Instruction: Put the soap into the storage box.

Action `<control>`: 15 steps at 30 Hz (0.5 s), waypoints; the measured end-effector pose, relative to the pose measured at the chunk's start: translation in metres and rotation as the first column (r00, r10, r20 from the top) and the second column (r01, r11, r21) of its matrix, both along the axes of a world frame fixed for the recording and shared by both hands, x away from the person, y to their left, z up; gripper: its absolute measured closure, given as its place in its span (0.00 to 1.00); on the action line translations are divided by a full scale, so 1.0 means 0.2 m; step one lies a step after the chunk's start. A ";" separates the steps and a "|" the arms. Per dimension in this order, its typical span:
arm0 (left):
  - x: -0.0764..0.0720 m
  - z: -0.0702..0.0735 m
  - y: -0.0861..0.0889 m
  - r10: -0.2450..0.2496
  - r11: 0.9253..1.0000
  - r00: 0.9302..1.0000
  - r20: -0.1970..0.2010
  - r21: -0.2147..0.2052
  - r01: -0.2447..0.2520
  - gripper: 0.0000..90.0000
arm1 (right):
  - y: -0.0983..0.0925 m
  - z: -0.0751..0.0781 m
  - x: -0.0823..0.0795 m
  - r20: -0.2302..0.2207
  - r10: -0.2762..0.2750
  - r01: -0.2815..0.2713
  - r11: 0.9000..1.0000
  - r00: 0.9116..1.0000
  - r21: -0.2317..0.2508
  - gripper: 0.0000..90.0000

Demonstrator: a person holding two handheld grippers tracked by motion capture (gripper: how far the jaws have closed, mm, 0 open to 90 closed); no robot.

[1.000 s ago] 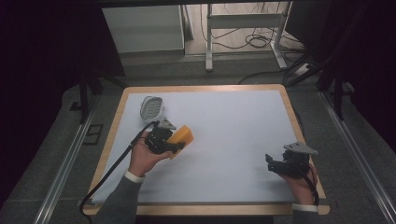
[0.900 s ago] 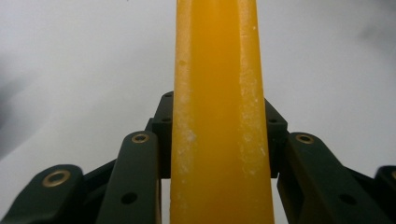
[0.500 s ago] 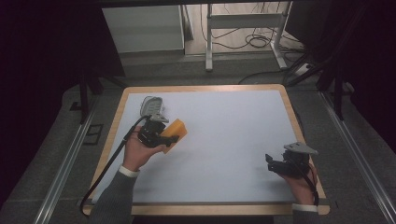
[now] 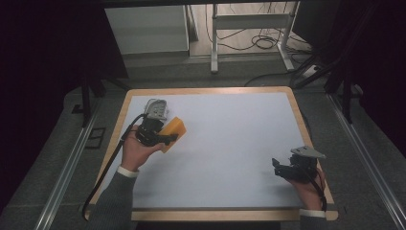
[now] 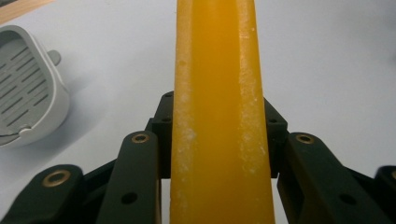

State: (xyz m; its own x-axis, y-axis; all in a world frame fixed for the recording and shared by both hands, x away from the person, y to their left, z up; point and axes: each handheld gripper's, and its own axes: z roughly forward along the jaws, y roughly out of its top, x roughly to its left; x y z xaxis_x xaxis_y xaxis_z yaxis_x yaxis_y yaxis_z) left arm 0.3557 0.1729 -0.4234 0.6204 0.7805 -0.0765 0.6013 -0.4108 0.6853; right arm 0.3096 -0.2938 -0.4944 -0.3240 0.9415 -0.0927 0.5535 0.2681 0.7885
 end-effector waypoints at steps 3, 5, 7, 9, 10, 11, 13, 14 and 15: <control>0.01 0.00 0.01 0.006 1.000 1.000 0.000 -0.001 -0.006 0.68 | 0.00 0.00 0.00 0.000 0.000 0.000 1.000 1.000 -0.002 0.10; 0.02 0.00 0.02 0.009 1.000 1.000 -0.003 -0.005 -0.010 0.68 | 0.00 0.00 0.00 -0.003 -0.005 0.005 1.000 1.000 -0.001 0.10; 0.03 0.00 0.02 0.012 1.000 1.000 -0.002 -0.005 -0.012 0.68 | 0.00 0.00 0.00 -0.003 -0.006 0.006 1.000 1.000 -0.002 0.10; 0.04 0.01 0.03 0.018 1.000 1.000 -0.005 -0.009 -0.018 0.68 | 0.00 0.00 0.00 -0.002 -0.006 0.006 1.000 1.000 0.001 0.10; 0.04 0.01 0.03 0.021 1.000 1.000 -0.004 -0.009 -0.021 0.68 | 0.00 0.00 0.00 -0.002 -0.005 0.005 1.000 1.000 0.001 0.10; 0.05 0.01 0.04 0.024 1.000 1.000 -0.005 -0.007 -0.024 0.68 | 0.00 0.00 0.00 -0.002 -0.005 0.005 1.000 1.000 0.000 0.10; 0.06 0.01 0.04 0.028 1.000 1.000 -0.004 -0.006 -0.028 0.68 | 0.00 0.00 0.00 -0.003 -0.006 0.006 1.000 1.000 -0.002 0.10; 0.06 0.01 0.04 0.031 0.999 1.000 -0.003 -0.005 -0.031 0.68 | 0.00 0.00 0.00 -0.004 -0.006 0.006 1.000 1.000 -0.003 0.10; 0.07 0.02 0.05 0.034 0.999 0.999 -0.003 -0.003 -0.034 0.68 | 0.00 0.00 0.00 -0.004 -0.005 0.005 1.000 1.000 -0.002 0.10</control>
State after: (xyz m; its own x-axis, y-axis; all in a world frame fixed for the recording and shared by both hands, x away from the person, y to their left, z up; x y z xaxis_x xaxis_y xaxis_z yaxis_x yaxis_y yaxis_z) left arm 0.3695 0.1821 -0.4204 0.5937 0.8006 -0.0807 0.6166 -0.3881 0.6850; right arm 0.3100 -0.2943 -0.4953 -0.3192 0.9431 -0.0930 0.5583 0.2665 0.7857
